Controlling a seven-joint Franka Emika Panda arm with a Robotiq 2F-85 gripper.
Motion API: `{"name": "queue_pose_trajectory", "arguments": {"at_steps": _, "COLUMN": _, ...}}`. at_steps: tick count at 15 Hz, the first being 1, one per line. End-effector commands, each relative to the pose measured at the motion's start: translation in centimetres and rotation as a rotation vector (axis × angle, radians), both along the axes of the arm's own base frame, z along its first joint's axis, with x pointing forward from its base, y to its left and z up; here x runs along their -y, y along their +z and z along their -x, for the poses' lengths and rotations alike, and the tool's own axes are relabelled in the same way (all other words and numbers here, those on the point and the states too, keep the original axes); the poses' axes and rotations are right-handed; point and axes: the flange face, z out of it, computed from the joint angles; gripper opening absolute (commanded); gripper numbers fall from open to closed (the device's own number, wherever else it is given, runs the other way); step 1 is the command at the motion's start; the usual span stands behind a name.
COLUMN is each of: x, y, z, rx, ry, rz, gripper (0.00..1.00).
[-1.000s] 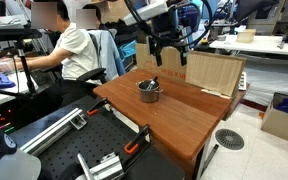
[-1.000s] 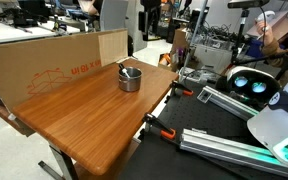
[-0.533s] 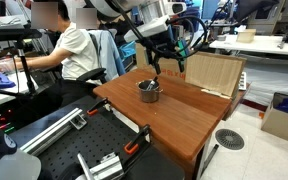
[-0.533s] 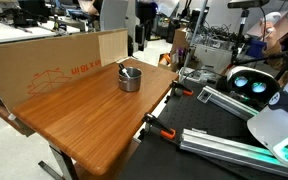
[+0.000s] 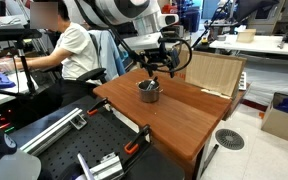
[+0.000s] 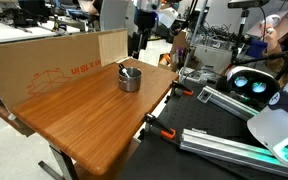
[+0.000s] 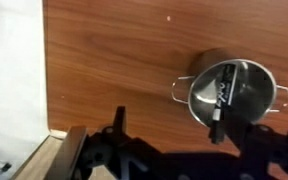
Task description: Remove the marker from the pot and put it on the table
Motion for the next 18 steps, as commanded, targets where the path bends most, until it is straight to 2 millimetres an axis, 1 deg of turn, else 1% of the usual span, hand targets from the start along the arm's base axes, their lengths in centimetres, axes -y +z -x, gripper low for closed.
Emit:
{"name": "queue_pose_trajectory", "arguments": {"at_steps": 1, "x": -0.8, "y": -0.6, "z": -0.1, "rx": -0.004, "ry": 0.03, "rz": -0.077, "gripper": 1.0}}
{"name": "queue_pose_trajectory", "arguments": {"at_steps": 6, "x": -2.3, "y": -0.5, "z": -1.5, "rx": -0.032, "ry": 0.021, "rz": -0.14, "gripper": 1.0}}
{"name": "queue_pose_trajectory", "arguments": {"at_steps": 10, "x": -2.8, "y": -0.7, "z": -3.4, "rx": -0.081, "ry": -0.005, "rz": -0.172, "gripper": 1.0}}
{"name": "queue_pose_trajectory", "arguments": {"at_steps": 14, "x": -3.2, "y": -1.7, "z": -5.4, "rx": -0.168, "ry": -0.015, "rz": -0.166, "gripper": 1.0}}
{"name": "queue_pose_trajectory", "arguments": {"at_steps": 18, "x": -3.7, "y": -3.2, "z": -7.1, "rx": -0.231, "ry": -0.023, "rz": -0.136, "gripper": 1.0}}
